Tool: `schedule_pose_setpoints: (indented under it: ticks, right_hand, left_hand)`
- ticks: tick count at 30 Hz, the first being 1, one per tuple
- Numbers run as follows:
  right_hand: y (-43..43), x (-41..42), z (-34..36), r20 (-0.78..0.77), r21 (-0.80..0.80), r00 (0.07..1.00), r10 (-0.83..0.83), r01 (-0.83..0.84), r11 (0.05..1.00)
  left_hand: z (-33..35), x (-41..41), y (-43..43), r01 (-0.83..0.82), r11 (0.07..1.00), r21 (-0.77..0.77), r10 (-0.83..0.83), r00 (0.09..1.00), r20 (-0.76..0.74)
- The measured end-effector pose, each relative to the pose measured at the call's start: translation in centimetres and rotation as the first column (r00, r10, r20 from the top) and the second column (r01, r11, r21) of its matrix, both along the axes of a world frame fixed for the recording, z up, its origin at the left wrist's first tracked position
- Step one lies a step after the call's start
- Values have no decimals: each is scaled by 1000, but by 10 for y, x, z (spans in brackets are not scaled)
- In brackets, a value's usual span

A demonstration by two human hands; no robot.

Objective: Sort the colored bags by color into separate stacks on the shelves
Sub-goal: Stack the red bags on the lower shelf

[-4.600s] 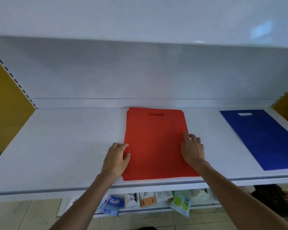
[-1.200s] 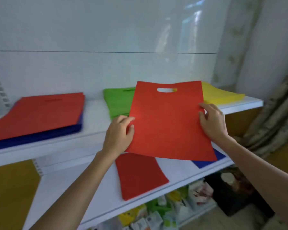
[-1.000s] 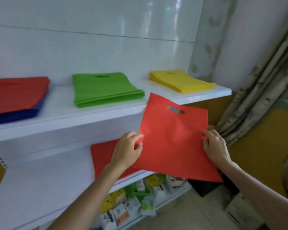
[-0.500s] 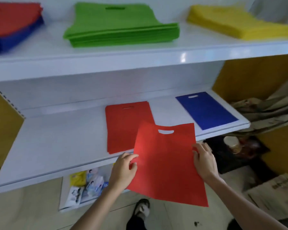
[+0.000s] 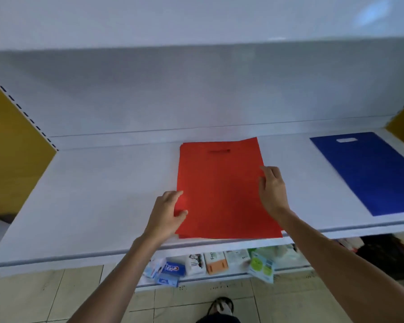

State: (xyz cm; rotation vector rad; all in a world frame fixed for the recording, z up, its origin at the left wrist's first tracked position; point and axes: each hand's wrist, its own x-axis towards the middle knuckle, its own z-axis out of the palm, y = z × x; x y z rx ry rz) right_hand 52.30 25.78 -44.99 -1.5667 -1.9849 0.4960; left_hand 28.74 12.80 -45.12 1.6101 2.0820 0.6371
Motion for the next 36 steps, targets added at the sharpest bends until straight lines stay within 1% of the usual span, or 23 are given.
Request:
schedule_pose_setpoints:
  ticks: [2,4,5,6,8,9,11,14,17,19,21,24,27,29,31,33,36]
  right_hand:
    - [13,0,-8,36,-31,999,-14,15,999]
    - [21,0,-16,195,-78,980,-29,45,996]
    - [22,-1,-18,270,-109,962,-48,81,991]
    - [22,-1,-19,308,-138,948,-80,128,982]
    - [19,-3,-17,302,-174,943,-144,203,964]
    - [17,-4,-15,287,-179,945,-157,214,960]
    - [14,-4,-15,256,-176,956,-140,189,966]
    - [7,0,-17,196,-161,976,-96,129,978]
    - [3,5,-14,141,-169,988,-60,84,982]
    - [2,7,-9,140,-177,989,-43,67,982]
    - [-4,8,3,163,-153,985,-49,75,985]
    - [-22,11,34,139,-92,989,-58,71,993]
    - [-55,20,75,102,-12,993,-57,58,998]
    - [-83,29,107,73,10,995,-66,66,998]
    - [-112,41,143,68,39,995,-75,73,997]
    - [-136,55,186,69,103,992,-102,95,990]
    - [-159,76,255,-14,224,986,-168,166,960]
  left_hand:
    - [-5,0,9,-6,999,-48,5,1000,-24]
    - [-8,2,15,-48,997,-57,45,998,-54]
    - [-9,4,16,-81,996,-49,79,996,-40]
    - [-9,6,17,-111,993,-40,111,994,-10]
    - [-8,10,18,-134,990,-36,136,990,43]
    - [-7,12,19,-134,990,-34,136,989,53]
    - [-7,15,20,-135,991,-13,136,989,50]
    - [-7,19,17,-107,994,6,107,994,0]
    - [-9,23,10,-37,998,-45,34,997,-62]
    - [-6,22,8,-17,996,-84,10,997,-78]
    - [5,23,5,-36,996,-86,30,997,-69]
    - [32,25,-5,-48,999,-5,48,996,-81]
    - [68,33,-27,18,997,78,-9,994,-113]
    - [96,44,-48,51,991,126,-37,993,-113]
    - [129,56,-69,76,985,154,-62,994,-94]
    - [168,65,-84,104,973,204,-90,993,-77]
    - [229,73,-98,120,931,345,-96,992,-88]
